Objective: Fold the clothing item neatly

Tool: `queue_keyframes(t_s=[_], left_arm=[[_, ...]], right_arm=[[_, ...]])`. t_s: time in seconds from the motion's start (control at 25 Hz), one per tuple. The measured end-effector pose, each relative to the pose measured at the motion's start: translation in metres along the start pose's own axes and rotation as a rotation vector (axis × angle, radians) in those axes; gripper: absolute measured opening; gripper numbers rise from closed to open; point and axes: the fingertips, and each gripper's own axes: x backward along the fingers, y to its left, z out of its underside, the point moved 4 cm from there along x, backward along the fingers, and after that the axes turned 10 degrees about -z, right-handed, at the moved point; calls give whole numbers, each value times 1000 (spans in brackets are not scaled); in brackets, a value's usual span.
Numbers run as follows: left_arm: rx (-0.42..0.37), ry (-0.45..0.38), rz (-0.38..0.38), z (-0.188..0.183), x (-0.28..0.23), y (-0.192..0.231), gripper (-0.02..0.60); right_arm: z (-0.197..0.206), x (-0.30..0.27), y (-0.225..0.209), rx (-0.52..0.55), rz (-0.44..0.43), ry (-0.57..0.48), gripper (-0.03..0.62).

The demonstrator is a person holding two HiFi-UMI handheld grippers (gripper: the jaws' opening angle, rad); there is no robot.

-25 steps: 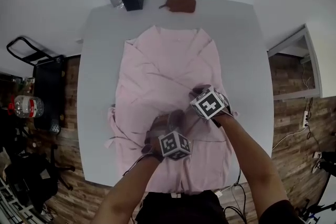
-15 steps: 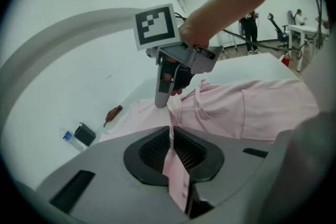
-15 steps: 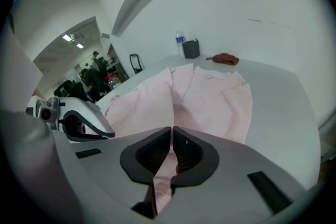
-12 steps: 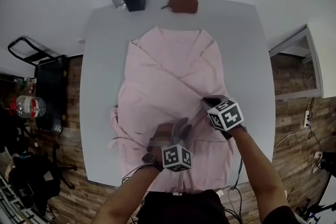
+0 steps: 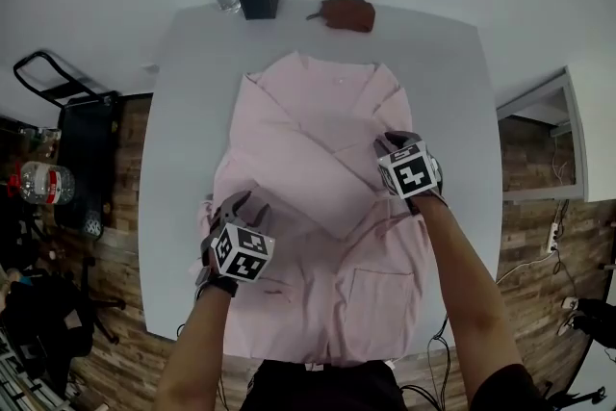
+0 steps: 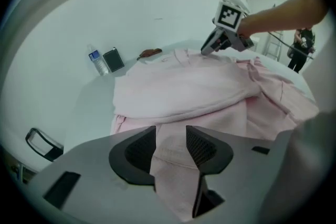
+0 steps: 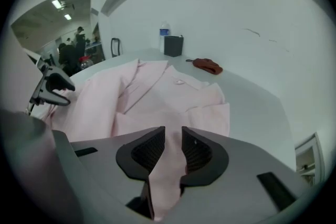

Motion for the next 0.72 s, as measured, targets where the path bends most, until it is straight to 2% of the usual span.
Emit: queue_keyframes(t_s=[0.16, 0.2, 0.28, 0.32, 0.36, 0.4, 0.44, 0.52, 0.6, 0.64, 0.72], left_arm=[[-18, 39, 14, 1, -16, 4, 176], [-22, 44, 17, 1, -17, 2, 155], [-46, 41, 10, 1, -16, -4, 43], [-56, 35, 5, 1, -15, -5, 24], [-58, 31, 4, 2, -14, -6, 12], [-52, 30, 5, 4, -12, -6, 9], [-41, 35, 7, 7, -9, -6, 8], [-9, 48, 5, 15, -4, -6, 6], [24, 57, -6, 22, -1, -5, 6], [40, 61, -9, 25, -1, -4, 6], [67, 67, -7, 26, 0, -3, 8]], right_arm=[[-20, -16, -51, -21, 119, 24, 126], [-23, -18, -61, -29, 136, 28, 127], [-25, -25, -71, -37, 121, 62, 129], [-27, -30, -71, -26, 107, 84, 129], [-29, -34, -70, -10, 99, 97, 97], [-32, -36, -68, -1, 102, 91, 38], [-36, -37, -69, -9, 109, 62, 28], [-41, -38, -73, -92, 93, -35, 28], [-40, -41, -76, -189, 38, -106, 45], [-39, -42, -76, -209, 17, -121, 93], [-36, -44, -76, -208, -7, -123, 109]])
